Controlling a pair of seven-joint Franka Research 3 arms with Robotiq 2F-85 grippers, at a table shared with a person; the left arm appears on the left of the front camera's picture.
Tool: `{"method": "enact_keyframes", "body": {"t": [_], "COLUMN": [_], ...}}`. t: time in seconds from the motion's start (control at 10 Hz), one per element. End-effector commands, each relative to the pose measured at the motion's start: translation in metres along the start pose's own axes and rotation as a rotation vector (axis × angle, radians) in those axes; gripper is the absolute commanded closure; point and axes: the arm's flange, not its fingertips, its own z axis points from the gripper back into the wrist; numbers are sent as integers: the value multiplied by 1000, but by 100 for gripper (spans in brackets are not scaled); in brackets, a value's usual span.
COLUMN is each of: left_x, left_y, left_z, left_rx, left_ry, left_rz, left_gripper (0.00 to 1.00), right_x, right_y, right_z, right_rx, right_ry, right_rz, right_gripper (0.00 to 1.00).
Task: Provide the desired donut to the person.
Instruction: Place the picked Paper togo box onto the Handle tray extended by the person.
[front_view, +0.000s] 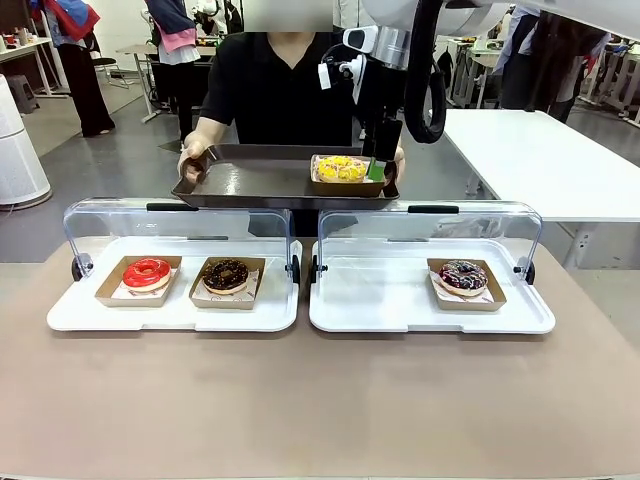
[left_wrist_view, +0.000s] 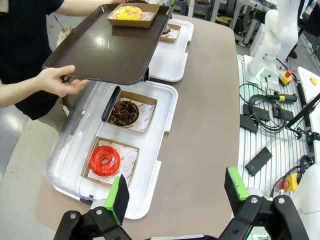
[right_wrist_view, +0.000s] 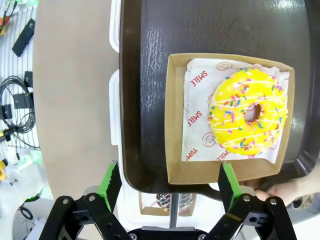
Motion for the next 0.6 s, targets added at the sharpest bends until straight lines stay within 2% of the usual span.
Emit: {"method": "enact_keyframes", "body": {"t": [0.0,0.1,0.2,0.3,0.5], "left_x": [0,0,0,0,0], "left_y": [-2,-2,-2,-2,-2], "left_z": [1,1,1,1,1], "left_rx": [-5,-5,-5,-5,-5], "left_ry": [0,0,0,0,0], "left_rz": [-2,-2,-2,-2,-2], "left_gripper": [0,0,0,0,0], "right_x": [-16,-36,-70,-101,-159], "right_y": [43,80,123,151,178], "right_z": [10,28,49,59,63], "right_rx": [38,30,-5,-66,-113], "right_ry": [-17,16,20,68,87], "right_rz": [-21,-39,-26,-58,-126], "right_gripper": [0,0,0,0,0]}}
